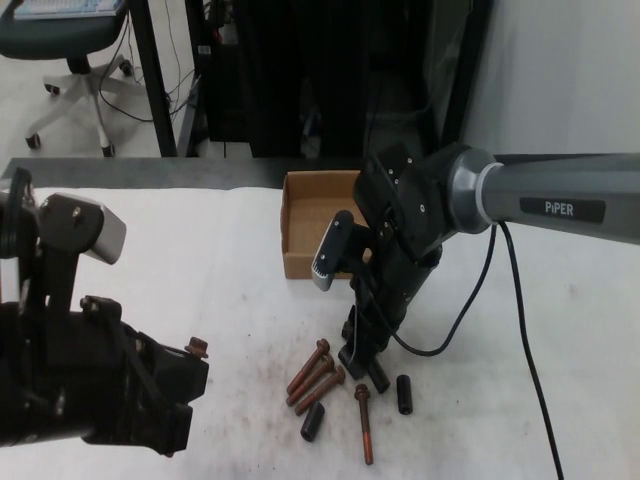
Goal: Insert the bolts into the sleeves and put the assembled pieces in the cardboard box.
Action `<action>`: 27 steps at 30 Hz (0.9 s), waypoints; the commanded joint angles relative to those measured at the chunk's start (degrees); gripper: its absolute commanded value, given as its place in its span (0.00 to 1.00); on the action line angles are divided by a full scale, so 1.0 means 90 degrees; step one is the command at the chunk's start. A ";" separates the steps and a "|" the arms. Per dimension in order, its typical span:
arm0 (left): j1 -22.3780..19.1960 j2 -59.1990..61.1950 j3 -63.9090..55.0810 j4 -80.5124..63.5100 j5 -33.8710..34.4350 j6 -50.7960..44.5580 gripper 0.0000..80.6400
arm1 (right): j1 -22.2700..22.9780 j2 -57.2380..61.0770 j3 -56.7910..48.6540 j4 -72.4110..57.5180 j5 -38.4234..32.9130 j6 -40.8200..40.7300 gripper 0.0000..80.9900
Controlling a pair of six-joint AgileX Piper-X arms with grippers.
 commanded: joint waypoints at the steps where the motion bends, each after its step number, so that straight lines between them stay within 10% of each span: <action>1: -0.0018 -0.0048 -0.0012 -0.0082 -0.0037 0.0035 0.00 | -0.0009 0.0163 0.0030 0.0011 0.0044 -0.0370 0.36; 27: -0.0018 -0.0048 0.0053 -0.0082 -0.0036 0.0035 0.00 | -0.0009 0.0163 0.0030 -0.0538 0.0044 -0.0340 0.36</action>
